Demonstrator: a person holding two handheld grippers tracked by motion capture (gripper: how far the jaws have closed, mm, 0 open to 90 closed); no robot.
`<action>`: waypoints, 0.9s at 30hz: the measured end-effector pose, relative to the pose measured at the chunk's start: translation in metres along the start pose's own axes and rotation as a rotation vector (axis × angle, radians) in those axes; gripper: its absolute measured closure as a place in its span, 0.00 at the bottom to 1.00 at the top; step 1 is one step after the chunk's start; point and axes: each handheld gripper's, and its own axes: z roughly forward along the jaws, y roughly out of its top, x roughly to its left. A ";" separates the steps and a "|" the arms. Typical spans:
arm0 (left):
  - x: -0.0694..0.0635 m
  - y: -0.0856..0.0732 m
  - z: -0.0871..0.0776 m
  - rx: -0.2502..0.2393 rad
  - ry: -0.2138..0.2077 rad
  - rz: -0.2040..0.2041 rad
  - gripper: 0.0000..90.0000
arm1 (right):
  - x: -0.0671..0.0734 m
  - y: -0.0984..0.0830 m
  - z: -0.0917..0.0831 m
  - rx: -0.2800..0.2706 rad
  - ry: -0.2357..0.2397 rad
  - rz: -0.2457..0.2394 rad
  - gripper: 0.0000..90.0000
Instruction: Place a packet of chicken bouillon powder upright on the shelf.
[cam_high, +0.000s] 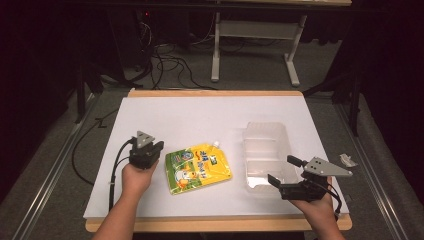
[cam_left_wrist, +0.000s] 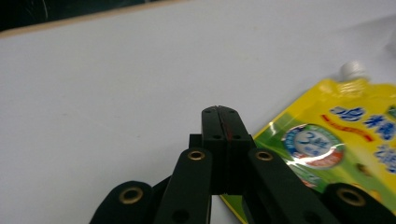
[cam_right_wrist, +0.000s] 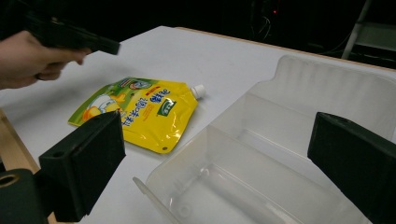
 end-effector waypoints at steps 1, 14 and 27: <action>0.000 0.000 0.000 0.000 0.000 0.000 1.00 | 0.000 0.000 0.000 0.000 0.000 0.000 0.05; 0.004 -0.016 0.035 0.142 -0.082 0.068 1.00 | -0.003 -0.003 -0.002 0.004 -0.007 0.016 0.07; -0.019 -0.034 -0.006 0.146 -0.057 0.177 1.00 | 0.000 -0.002 0.000 0.010 0.002 0.013 0.08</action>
